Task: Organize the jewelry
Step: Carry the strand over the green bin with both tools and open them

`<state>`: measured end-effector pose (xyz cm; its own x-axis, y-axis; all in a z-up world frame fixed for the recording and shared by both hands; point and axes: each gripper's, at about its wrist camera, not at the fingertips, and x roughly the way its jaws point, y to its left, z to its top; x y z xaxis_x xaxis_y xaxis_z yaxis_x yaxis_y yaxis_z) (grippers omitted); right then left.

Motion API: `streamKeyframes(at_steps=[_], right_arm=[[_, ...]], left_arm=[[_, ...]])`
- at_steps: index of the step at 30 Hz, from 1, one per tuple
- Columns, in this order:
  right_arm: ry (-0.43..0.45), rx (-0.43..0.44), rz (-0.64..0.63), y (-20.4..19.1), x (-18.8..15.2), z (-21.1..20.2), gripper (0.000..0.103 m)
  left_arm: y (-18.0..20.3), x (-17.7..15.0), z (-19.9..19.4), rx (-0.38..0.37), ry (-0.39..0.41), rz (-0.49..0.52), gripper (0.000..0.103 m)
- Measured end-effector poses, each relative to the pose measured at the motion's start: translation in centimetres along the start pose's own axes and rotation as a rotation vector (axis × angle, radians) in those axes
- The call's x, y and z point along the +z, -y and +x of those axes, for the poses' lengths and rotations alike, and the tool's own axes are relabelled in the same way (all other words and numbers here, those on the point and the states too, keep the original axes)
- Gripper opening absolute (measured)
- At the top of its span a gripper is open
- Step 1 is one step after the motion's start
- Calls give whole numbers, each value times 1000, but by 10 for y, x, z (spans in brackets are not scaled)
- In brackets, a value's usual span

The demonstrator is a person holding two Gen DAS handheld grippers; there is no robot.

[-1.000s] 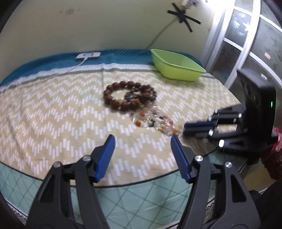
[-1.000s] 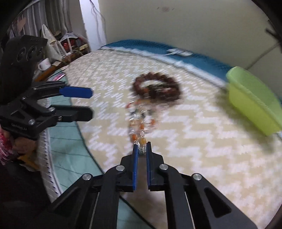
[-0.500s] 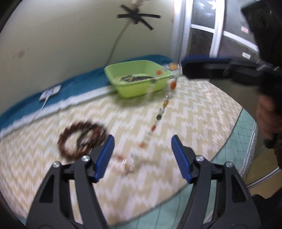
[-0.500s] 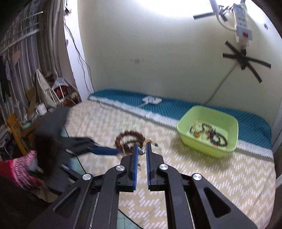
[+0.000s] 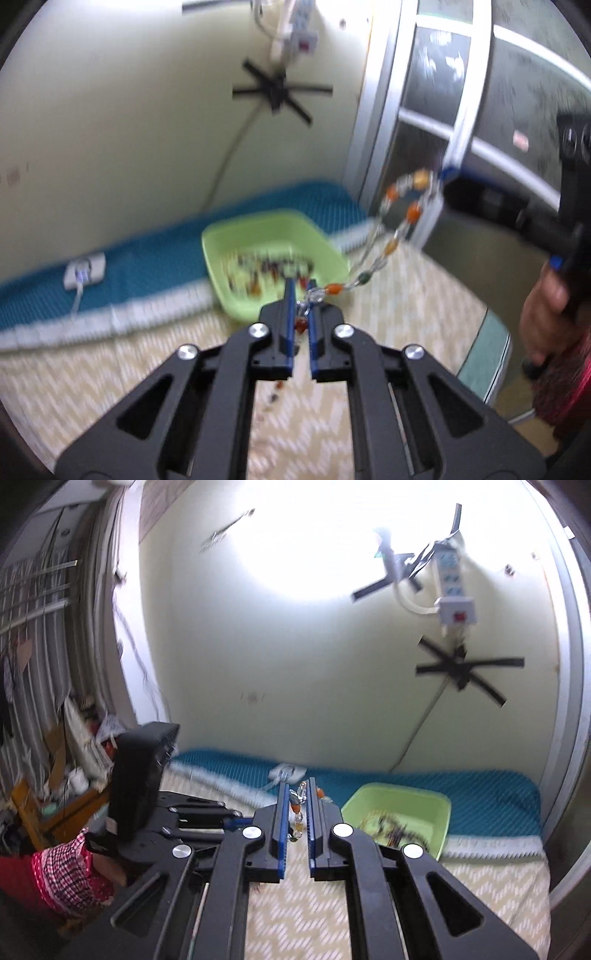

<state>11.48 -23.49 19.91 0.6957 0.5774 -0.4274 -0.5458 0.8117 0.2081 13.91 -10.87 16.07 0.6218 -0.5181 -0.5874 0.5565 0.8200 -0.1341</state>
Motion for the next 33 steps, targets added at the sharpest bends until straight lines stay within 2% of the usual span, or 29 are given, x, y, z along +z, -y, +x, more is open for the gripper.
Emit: streamKeyframes(at_steps=[3, 7, 10, 15, 21, 25, 27, 28, 30, 33], right_arm=[[28, -11, 45, 21, 15, 7, 0], [25, -36, 84, 47, 22, 23, 0], [11, -53, 104, 64, 22, 38, 0], [-2, -67, 142, 83, 16, 57, 0], [-44, -56, 191, 103, -7, 78, 0], [-106, -20, 272, 116, -29, 94, 0], [-134, -20, 291, 117, -37, 99, 0], [-152, -55, 282, 115, -40, 102, 3], [-143, -85, 266, 112, -42, 98, 6], [-84, -72, 279, 106, -33, 78, 6]], left_arm=[[-7, 38, 11, -1, 20, -20, 6], [-14, 67, 32, 15, 26, -42, 6], [-18, 82, 48, 24, 35, -51, 6], [-18, 94, 81, 42, 5, -44, 6], [-20, 81, 112, 60, -67, -35, 6], [-27, 57, 131, 71, -175, -51, 7], [-31, 46, 138, 80, -235, -60, 30], [-33, 41, 138, 110, -250, -57, 40], [-35, 36, 129, 127, -235, -51, 40], [-45, 35, 92, 121, -172, -78, 40]])
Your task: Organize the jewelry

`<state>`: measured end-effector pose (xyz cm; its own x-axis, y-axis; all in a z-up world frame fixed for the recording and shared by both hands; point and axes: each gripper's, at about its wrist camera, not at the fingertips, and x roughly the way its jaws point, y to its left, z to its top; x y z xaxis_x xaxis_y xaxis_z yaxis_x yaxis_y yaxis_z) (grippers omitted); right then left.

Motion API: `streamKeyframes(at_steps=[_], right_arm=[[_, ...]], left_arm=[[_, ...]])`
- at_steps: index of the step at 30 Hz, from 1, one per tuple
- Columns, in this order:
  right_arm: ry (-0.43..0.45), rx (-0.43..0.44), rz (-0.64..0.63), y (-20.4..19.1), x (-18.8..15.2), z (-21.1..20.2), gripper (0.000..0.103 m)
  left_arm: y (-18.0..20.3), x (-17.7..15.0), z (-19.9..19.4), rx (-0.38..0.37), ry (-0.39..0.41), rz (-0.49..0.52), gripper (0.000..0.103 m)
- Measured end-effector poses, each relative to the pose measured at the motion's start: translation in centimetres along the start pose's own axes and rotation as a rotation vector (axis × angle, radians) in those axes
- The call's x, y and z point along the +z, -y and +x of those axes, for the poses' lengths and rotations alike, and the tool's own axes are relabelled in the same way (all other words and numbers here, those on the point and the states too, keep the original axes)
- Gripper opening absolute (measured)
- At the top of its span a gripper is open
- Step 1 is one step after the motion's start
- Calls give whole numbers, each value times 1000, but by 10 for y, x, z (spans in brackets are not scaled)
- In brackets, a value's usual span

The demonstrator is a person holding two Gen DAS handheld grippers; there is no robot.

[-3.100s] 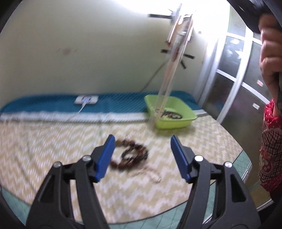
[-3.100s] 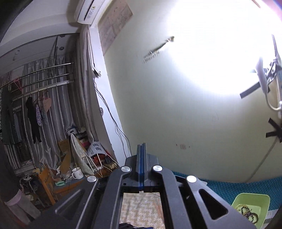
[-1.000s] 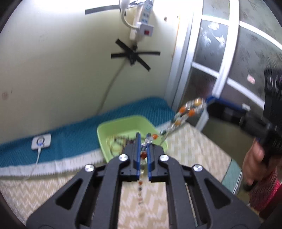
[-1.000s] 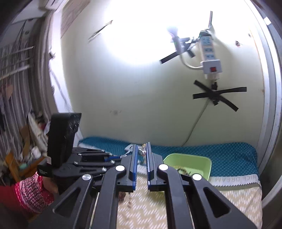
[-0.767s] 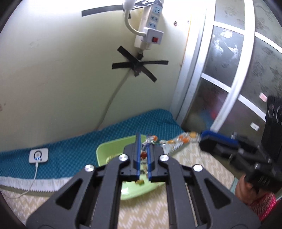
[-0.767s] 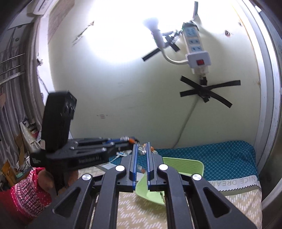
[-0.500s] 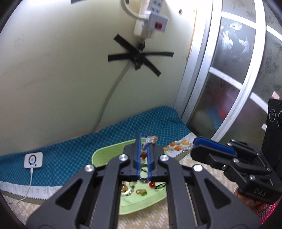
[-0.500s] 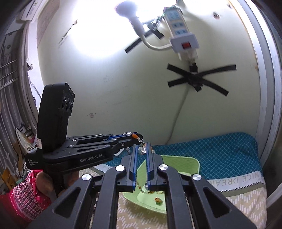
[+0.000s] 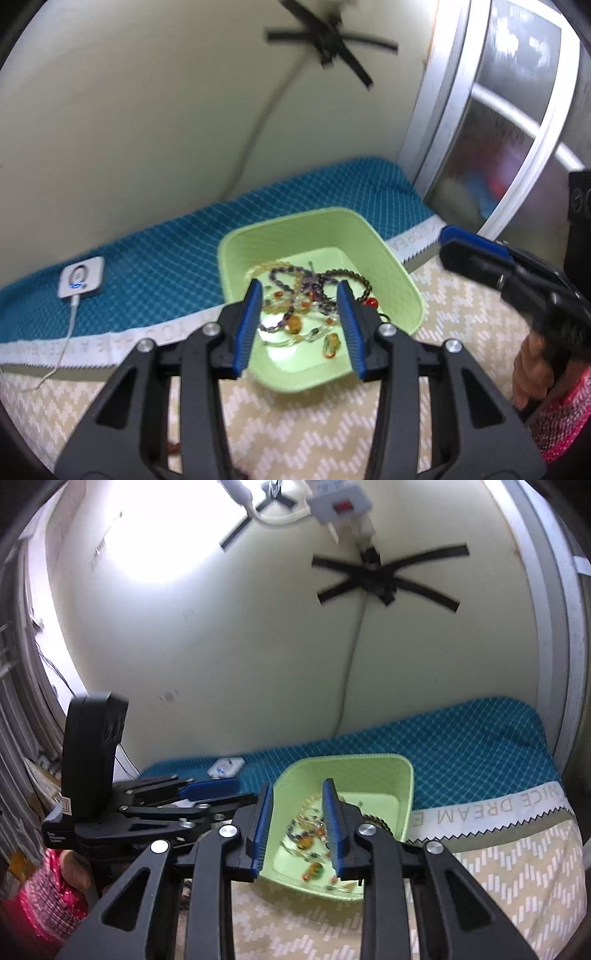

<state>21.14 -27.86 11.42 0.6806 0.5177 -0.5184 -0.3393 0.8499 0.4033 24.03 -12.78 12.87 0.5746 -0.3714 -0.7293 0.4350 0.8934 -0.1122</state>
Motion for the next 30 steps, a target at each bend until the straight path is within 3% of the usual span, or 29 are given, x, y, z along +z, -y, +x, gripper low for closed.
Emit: streamKeyframes(at_steps=[3, 6, 10, 14, 19, 26, 28, 30], right_arm=[[38, 28, 1, -8, 3, -16, 7], [27, 97, -19, -22, -4, -21, 7], [-64, 153, -92, -52, -34, -4, 7], [-207, 181, -117, -75, -70, 35, 6], [-378, 217, -91, -97, -104, 84, 6], [-434, 206, -64, -112, -114, 119, 6], [-469, 220, -60, -112, -118, 128, 0], [-471, 207, -85, -114, -121, 128, 0]], left_arm=[[-26, -18, -57, -5, 98, -40, 40], [-59, -47, -108, 33, 175, -92, 47], [-98, -99, -142, 113, 186, -168, 48], [-125, -153, -139, 165, 110, -232, 48], [-139, -188, -110, 95, 32, -315, 48], [-102, -197, -83, -20, 6, -229, 48], [-88, -197, -76, -15, -8, -177, 48], [-83, -198, -76, -7, -3, -155, 48]])
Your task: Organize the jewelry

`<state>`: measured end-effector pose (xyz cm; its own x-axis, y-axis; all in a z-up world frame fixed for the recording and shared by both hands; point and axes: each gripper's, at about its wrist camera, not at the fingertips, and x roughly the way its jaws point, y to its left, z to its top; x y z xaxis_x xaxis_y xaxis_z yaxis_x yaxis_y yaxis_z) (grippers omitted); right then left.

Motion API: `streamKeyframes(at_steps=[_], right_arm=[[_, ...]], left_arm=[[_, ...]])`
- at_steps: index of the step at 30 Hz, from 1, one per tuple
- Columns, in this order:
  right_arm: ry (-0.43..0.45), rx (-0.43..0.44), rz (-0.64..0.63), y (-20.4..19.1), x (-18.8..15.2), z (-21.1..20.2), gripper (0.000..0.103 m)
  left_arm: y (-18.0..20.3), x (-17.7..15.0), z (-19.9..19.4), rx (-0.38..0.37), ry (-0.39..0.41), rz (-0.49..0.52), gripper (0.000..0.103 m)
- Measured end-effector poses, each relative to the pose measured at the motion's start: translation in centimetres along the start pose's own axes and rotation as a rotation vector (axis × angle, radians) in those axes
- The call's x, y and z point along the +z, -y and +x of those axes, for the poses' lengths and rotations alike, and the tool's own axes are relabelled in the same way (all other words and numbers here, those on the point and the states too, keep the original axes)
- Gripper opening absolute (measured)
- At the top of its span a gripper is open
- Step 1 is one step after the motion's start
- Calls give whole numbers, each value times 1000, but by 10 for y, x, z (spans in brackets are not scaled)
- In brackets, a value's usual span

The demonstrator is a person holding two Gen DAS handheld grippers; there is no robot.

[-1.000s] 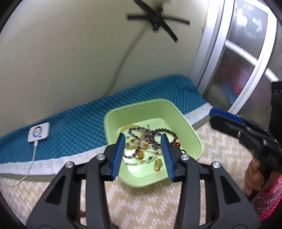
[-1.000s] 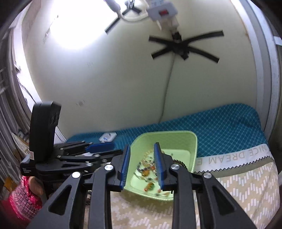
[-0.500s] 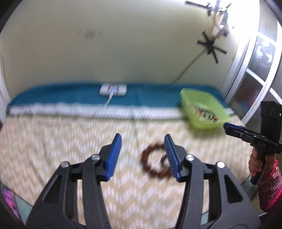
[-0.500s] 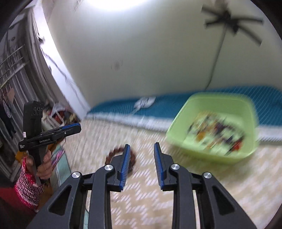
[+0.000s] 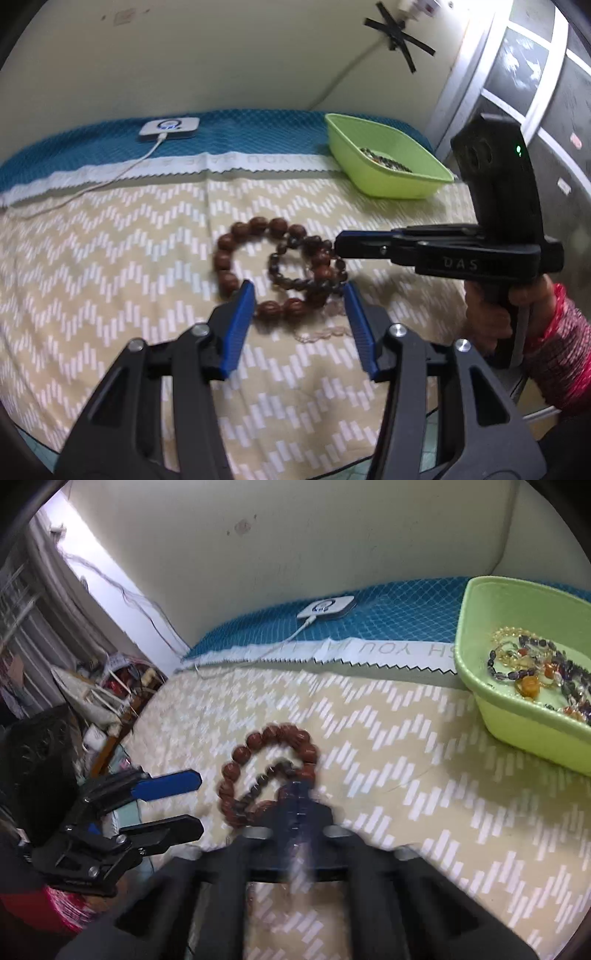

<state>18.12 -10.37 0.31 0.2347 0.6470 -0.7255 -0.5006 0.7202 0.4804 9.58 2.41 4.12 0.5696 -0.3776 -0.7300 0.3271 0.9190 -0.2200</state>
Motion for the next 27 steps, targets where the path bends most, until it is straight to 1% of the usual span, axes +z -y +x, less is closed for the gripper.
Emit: streamKeyframes(at_steps=[4, 5, 7, 10, 12, 13, 15, 16, 17, 19, 21, 23, 26, 27], right_arm=[[135, 27, 8, -2, -3, -48, 0], [167, 9, 1, -2, -6, -63, 0], [198, -12, 1, 3, -12, -80, 0], [195, -40, 10, 12, -17, -81, 0], [181, -20, 36, 14, -17, -70, 0], [157, 0, 48, 12, -15, -59, 0], [116, 12, 39, 7, -11, -43, 0], [96, 16, 34, 2, -7, -33, 10], [74, 22, 25, -2, -5, -22, 14], [27, 22, -2, -9, -2, -4, 14], [-10, 7, -25, -12, -1, 7, 0], [1, 25, -21, -11, 0, 4, 0], [95, 45, -45, -16, -3, -30, 0], [113, 53, -48, -15, -4, -41, 0]], left_arm=[[-5, -9, -8, 5, 7, -12, 48], [-7, -14, -9, 2, 4, -21, 48], [-10, -20, -8, -2, -16, -35, 48], [-9, -26, 3, 2, -56, -50, 48], [-9, -27, 9, 8, -69, -64, 48], [-8, -27, 9, 18, -65, -68, 48], [-10, -25, 7, 38, -59, -80, 48], [-14, -24, 4, 41, -54, -103, 48], [-19, -23, 0, 34, -48, -126, 48], [-28, -21, -9, 29, -36, -159, 48], [-36, -19, -14, 43, -33, -180, 48], [-46, -15, -16, 61, -36, -206, 48], [-53, -11, -19, 75, -28, -227, 48], [-53, -10, -19, 78, -25, -229, 48]])
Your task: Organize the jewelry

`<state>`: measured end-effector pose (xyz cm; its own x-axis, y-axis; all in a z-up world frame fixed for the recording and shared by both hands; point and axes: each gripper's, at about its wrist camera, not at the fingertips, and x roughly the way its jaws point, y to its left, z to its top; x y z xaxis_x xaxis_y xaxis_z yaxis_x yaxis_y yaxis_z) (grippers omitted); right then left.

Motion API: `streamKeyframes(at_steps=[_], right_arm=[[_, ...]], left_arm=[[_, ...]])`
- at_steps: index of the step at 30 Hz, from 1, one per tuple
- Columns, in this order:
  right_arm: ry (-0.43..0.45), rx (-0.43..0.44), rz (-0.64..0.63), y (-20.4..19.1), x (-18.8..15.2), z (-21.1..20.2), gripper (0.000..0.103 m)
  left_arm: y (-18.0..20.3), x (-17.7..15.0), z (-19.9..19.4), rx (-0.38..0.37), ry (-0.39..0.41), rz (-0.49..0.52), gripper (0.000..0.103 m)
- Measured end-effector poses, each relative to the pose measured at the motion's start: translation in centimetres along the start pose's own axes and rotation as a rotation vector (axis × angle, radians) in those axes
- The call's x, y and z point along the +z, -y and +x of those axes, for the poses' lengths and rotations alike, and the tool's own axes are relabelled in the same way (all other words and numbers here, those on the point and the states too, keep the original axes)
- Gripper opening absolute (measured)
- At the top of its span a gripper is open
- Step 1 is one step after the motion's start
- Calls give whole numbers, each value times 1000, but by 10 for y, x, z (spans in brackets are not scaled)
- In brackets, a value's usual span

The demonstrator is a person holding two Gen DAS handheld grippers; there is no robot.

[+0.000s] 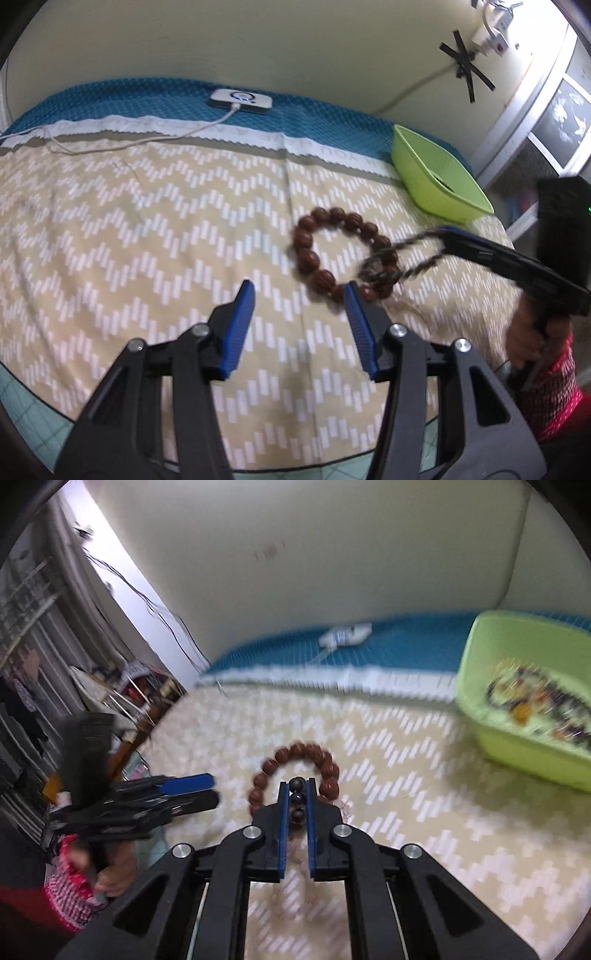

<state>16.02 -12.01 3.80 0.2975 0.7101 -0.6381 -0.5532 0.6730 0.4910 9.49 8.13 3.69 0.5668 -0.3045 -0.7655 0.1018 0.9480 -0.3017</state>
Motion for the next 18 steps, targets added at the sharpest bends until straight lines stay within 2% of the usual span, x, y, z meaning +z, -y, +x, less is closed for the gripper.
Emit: streamKeyframes(at_steps=[3, 6, 8, 11, 15, 18], right_arm=[[39, -45, -17, 4, -7, -30, 0], [22, -168, -37, 17, -20, -42, 0], [24, -231, -21, 26, -24, -47, 0], [53, -203, 14, 29, -21, -55, 0], [30, -153, -46, 7, -7, -33, 0], [-23, -142, -87, -6, 5, 3, 0]], left_arm=[[-1, 2, -1, 0, 9, -4, 48], [-3, 5, -1, -3, 9, -12, 49], [-6, 9, -3, -8, 19, -27, 62], [-7, 17, -2, -25, 23, -49, 63], [8, 25, 9, -18, 5, -6, 63], [19, 28, 24, 56, -20, 51, 61]])
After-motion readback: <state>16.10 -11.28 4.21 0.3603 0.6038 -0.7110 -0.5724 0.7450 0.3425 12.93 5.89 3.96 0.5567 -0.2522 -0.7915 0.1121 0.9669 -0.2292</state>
